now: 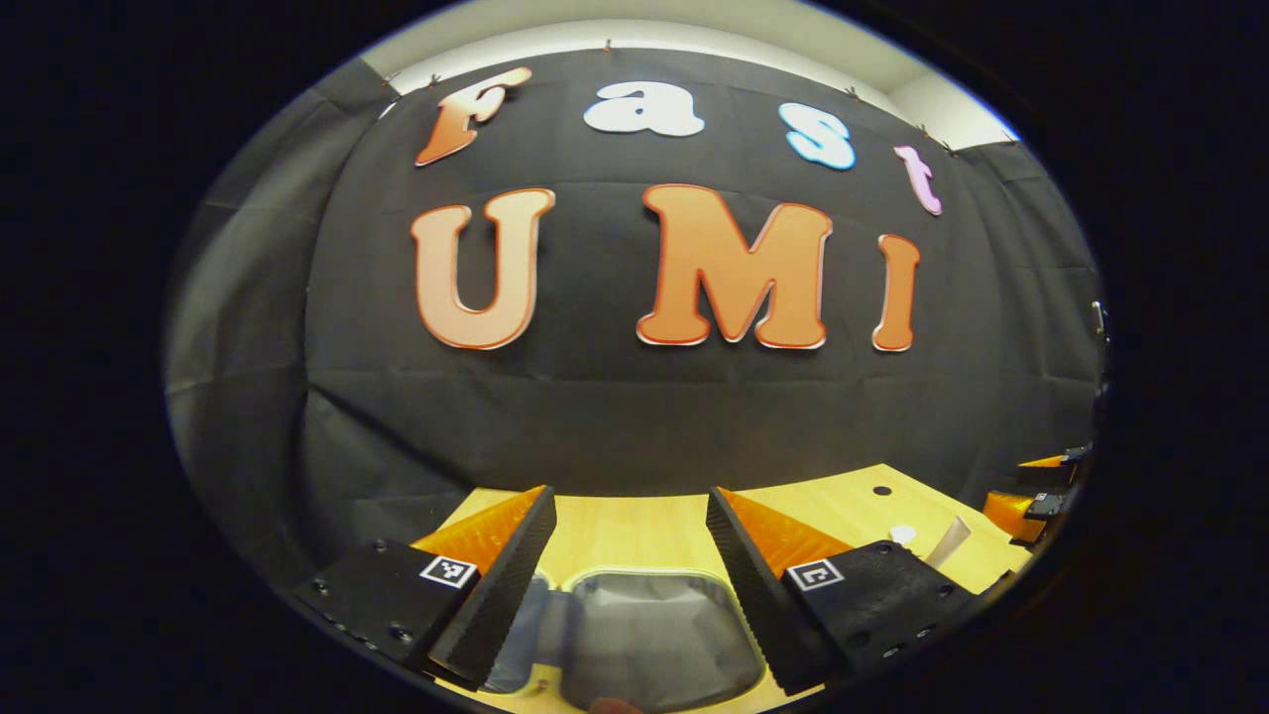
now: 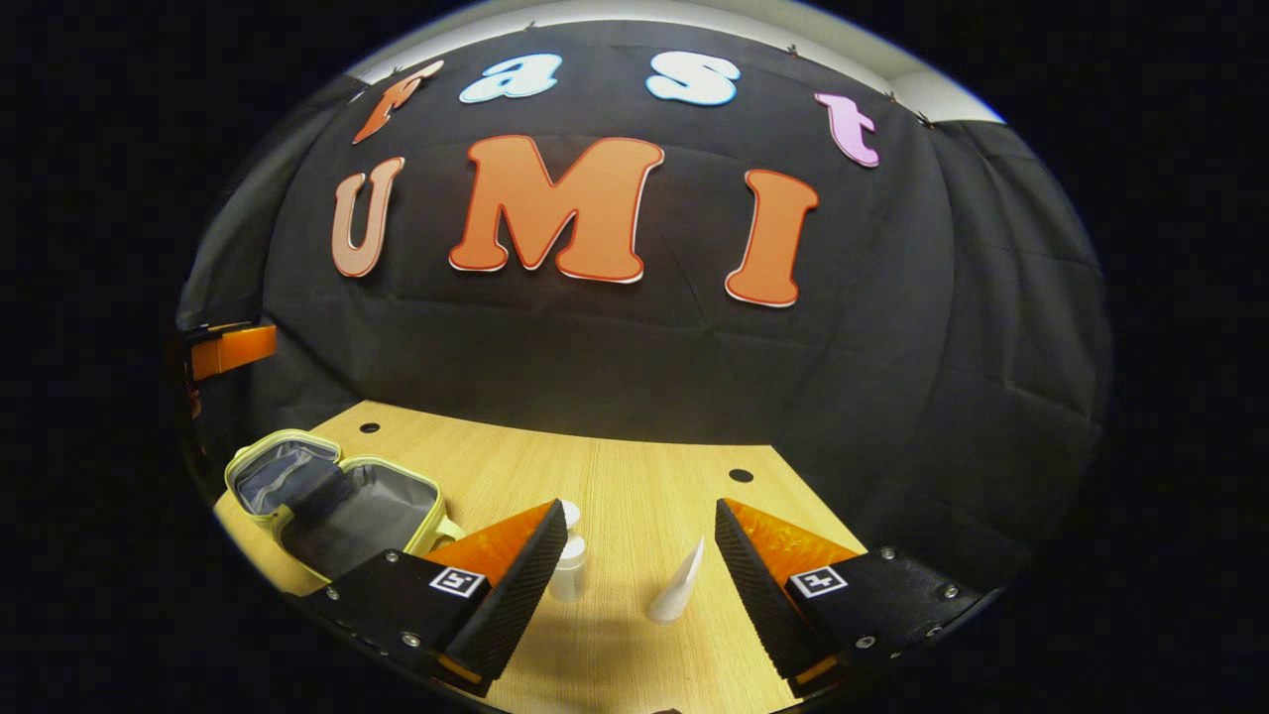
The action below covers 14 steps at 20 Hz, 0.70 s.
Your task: First open the suitcase, pack the skin care products into it, and then close the suitcase.
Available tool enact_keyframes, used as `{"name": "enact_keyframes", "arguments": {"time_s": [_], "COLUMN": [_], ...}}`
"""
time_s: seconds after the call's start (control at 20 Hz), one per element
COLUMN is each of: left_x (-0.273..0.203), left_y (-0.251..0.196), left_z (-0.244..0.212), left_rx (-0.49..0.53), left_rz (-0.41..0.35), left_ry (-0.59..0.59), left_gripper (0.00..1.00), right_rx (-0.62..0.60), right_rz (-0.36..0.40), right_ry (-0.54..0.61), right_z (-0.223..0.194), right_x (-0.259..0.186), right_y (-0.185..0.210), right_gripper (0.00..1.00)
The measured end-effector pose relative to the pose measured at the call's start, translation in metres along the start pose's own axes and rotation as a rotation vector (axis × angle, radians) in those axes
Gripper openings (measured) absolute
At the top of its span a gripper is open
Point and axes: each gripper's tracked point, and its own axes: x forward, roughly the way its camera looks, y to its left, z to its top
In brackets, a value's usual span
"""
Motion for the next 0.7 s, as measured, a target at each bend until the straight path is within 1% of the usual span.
{"name": "enact_keyframes", "arguments": {"time_s": [0.2,0.4,0.5,0.55,0.7], "left_x": [0.012,0.025,0.031,0.033,0.039], "left_y": [-0.047,-0.104,-0.133,-0.152,-0.192], "left_z": [-0.003,-0.035,-0.053,-0.065,-0.097], "left_rx": [0.018,0.038,0.059,0.073,0.128], "left_rz": [-0.050,-0.128,-0.181,-0.228,-0.318], "left_ry": [0.008,0.063,0.098,0.124,0.185], "left_gripper": [0.97,0.97,0.97,0.97,0.97], "right_rx": [-0.021,-0.008,-0.016,-0.020,-0.036], "right_rz": [0.002,0.000,0.004,0.011,0.021], "right_ry": [0.033,0.059,0.071,0.078,0.097], "right_z": [-0.019,-0.029,-0.033,-0.035,-0.042], "right_x": [0.004,0.014,0.017,0.018,0.021], "right_y": [-0.015,-0.032,-0.037,-0.038,-0.043], "right_gripper": [0.96,0.96,0.96,0.96,0.96]}}
